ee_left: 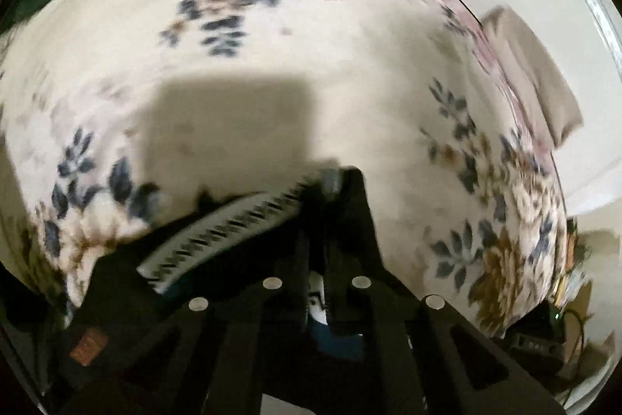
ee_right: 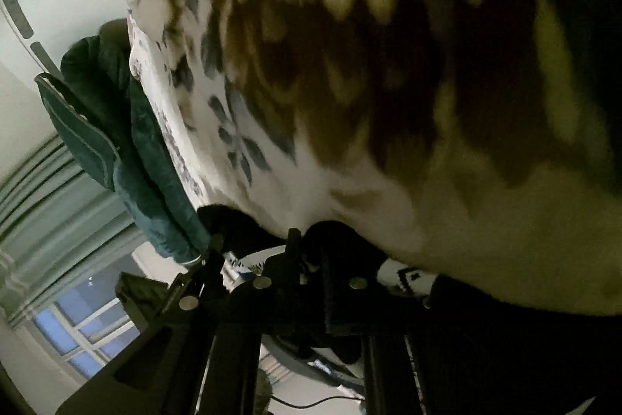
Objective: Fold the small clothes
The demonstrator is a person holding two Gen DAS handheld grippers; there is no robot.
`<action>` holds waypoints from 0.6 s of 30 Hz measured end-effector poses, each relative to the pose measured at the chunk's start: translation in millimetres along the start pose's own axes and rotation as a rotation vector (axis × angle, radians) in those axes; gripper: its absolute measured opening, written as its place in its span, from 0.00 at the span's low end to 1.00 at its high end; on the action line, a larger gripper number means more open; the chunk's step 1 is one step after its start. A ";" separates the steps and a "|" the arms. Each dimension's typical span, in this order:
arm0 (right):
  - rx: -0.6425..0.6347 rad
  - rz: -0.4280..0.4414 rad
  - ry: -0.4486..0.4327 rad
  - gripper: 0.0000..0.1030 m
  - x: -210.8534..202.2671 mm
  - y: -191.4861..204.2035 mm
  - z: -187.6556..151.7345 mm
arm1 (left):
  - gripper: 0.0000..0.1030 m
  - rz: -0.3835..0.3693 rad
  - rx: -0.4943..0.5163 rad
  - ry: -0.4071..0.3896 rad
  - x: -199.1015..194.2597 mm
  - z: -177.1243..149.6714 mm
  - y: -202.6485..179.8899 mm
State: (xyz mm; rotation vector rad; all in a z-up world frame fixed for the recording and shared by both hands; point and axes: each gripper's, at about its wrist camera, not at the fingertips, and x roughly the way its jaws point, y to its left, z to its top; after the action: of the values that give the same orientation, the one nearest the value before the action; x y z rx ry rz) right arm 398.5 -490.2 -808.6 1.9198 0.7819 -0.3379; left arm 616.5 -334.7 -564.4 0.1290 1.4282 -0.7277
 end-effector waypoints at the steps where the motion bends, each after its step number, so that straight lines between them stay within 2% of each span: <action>1: -0.007 -0.009 -0.002 0.08 0.8 1.5 0.5 | 0.02 -0.005 -0.025 -0.007 -0.5 3.6 7.5; 3: -0.029 -0.038 -0.007 0.08 2.8 6.1 3.2 | 0.01 -0.002 -0.063 -0.026 -4.1 7.8 19.6; 5: -0.049 -0.056 0.007 0.08 5.8 9.4 5.2 | 0.02 -0.039 -0.115 -0.023 -8.6 10.7 28.9; 8: -0.087 -0.094 0.054 0.10 7.6 23.2 7.1 | 0.04 0.000 -0.151 -0.034 -22.4 5.8 33.8; 9: -0.112 -0.120 0.070 0.14 7.4 31.6 5.2 | 0.07 0.013 -0.151 -0.041 -26.3 2.5 34.1; 10: -0.134 -0.128 0.077 0.14 7.3 40.2 2.3 | 0.11 0.040 -0.143 -0.040 -28.3 -1.8 32.5; 11: -0.168 -0.145 0.088 0.15 5.6 48.3 -1.0 | 0.26 0.042 -0.127 -0.029 -28.7 -7.7 33.2; 12: -0.189 -0.176 0.091 0.22 5.3 54.2 -4.5 | 0.44 0.036 -0.116 -0.021 -26.5 -12.1 34.5; 13: -0.206 -0.198 0.095 0.37 4.6 59.0 -7.3 | 0.51 0.051 -0.105 -0.014 -24.1 -21.0 37.5; 14: -0.216 -0.193 0.100 0.44 3.5 60.5 -9.7 | 0.56 0.058 -0.097 -0.002 -22.0 -27.9 43.2; 15: -0.222 -0.185 0.107 0.53 4.1 62.5 -12.4 | 0.56 0.070 -0.090 0.017 -17.8 -34.5 46.8; 18: -0.231 -0.179 0.129 0.53 13.3 63.6 -16.7 | 0.54 0.086 -0.053 0.058 -1.8 -56.2 52.8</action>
State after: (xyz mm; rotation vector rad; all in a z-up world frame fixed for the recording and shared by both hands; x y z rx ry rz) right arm 448.2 -489.4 -763.7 1.6710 1.0360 -0.2232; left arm 596.6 -264.9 -590.3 0.1707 1.4868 -0.6189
